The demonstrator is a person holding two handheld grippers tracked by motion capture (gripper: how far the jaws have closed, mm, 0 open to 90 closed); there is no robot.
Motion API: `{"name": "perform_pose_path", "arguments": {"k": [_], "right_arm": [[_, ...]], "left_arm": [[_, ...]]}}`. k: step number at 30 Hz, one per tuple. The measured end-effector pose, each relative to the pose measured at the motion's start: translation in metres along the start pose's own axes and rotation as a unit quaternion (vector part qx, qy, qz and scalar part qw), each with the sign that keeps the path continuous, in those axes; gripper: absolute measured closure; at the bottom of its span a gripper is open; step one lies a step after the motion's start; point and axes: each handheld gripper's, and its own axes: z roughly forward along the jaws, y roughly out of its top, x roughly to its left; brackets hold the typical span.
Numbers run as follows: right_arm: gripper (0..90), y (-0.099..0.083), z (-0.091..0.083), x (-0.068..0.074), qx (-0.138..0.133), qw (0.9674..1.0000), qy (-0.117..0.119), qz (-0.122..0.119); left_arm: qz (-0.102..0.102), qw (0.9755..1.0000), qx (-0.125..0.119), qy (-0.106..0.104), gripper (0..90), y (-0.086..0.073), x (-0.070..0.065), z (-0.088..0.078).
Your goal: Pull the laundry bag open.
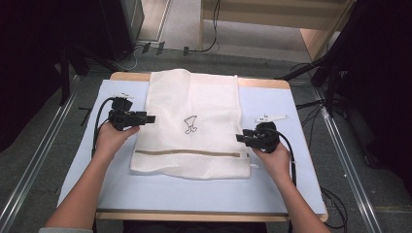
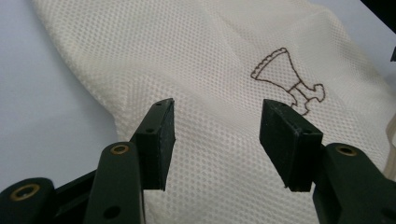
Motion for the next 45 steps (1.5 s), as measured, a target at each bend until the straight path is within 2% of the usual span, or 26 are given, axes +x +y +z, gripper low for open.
{"name": "perform_pose_path", "arguments": {"k": [2, 4, 5, 8, 9, 14, 15, 16, 17, 19, 20, 21, 24, 25, 28, 29, 33, 45], "right_arm": [[58.1, -0.003, -0.003, 0.003, -0.001, 1.0, 0.006, -0.004], [57.7, -0.006, -0.006, 0.006, 0.0, 0.9999, 0.007, -0.01], [57.5, -0.009, -0.009, 0.008, -0.001, 0.9999, 0.008, -0.014], [57.2, -0.013, -0.011, 0.009, -0.004, 0.9998, 0.008, -0.017], [57.3, -0.016, -0.013, 0.01, -0.003, 0.9997, 0.01, -0.021], [58.5, -0.02, -0.016, 0.013, 0.004, 0.9997, 0.011, -0.019], [64.0, -0.021, -0.016, 0.013, 0.008, 0.9997, 0.009, -0.021], [64.0, -0.021, -0.016, 0.013, 0.008, 0.9997, 0.009, -0.021], [71.2, -0.022, -0.016, 0.012, 0.016, 0.9997, 0.009, -0.015], [79.1, -0.023, -0.014, 0.01, 0.022, 0.9996, 0.018, -0.003], [79.1, -0.023, -0.014, 0.01, 0.022, 0.9996, 0.018, -0.003], [86.5, -0.024, -0.011, 0.008, 0.029, 0.9994, 0.018, 0.005], [90.0, -0.025, -0.007, 0.006, 0.036, 0.9993, 0.012, -0.003], [90.0, -0.026, -0.003, 0.004, 0.044, 0.9989, 0.017, 0.004], [90.0, -0.026, 0.0, 0.003, 0.048, 0.9985, 0.026, 0.006], [90.0, -0.027, 0.003, 0.004, 0.055, 0.9981, 0.028, 0.003], [90.0, -0.029, 0.008, 0.008, 0.067, 0.9975, 0.023, -0.006], [90.0, -0.034, 0.006, 0.014, 0.068, 0.9969, 0.04, -0.004]], "left_arm": [[0.003, 1.0, 0.001, -0.006, 45.7, -0.001, -0.006, -0.002], [0.015, 0.9998, 0.006, -0.012, 46.2, -0.002, -0.012, -0.002], [0.03, 0.9994, 0.01, -0.014, 47.0, -0.003, -0.019, -0.002], [0.038, 0.999, 0.009, -0.02, 46.8, -0.005, -0.026, -0.002], [0.048, 0.9985, 0.011, -0.026, 46.6, -0.005, -0.033, -0.001], [0.061, 0.9976, 0.015, -0.031, 45.9, -0.007, -0.045, 0.0], [0.066, 0.997, 0.015, -0.037, 45.7, -0.007, -0.05, 0.001], [0.066, 0.997, 0.015, -0.037, 45.5, -0.007, -0.05, 0.001], [0.068, 0.9967, 0.015, -0.04, 45.1, -0.008, -0.054, 0.003], [0.072, 0.9966, 0.009, -0.04, 44.9, -0.008, -0.059, 0.004], [0.072, 0.9966, 0.009, -0.04, 44.7, -0.008, -0.059, 0.004], [0.075, 0.9961, 0.009, -0.045, 44.6, -0.009, -0.062, 0.006], [0.078, 0.9959, 0.013, -0.045, 44.5, -0.01, -0.065, 0.008], [0.079, 0.9957, 0.015, -0.046, 44.4, -0.01, -0.067, 0.01], [0.083, 0.9952, 0.018, -0.049, 44.4, -0.01, -0.069, 0.012], [0.088, 0.9947, 0.021, -0.048, 44.4, -0.01, -0.07, 0.013], [0.088, 0.9947, 0.022, -0.047, 44.2, -0.01, -0.071, 0.015], [0.093, 0.9937, 0.03, -0.054, 43.1, -0.007, -0.073, 0.023]]}}
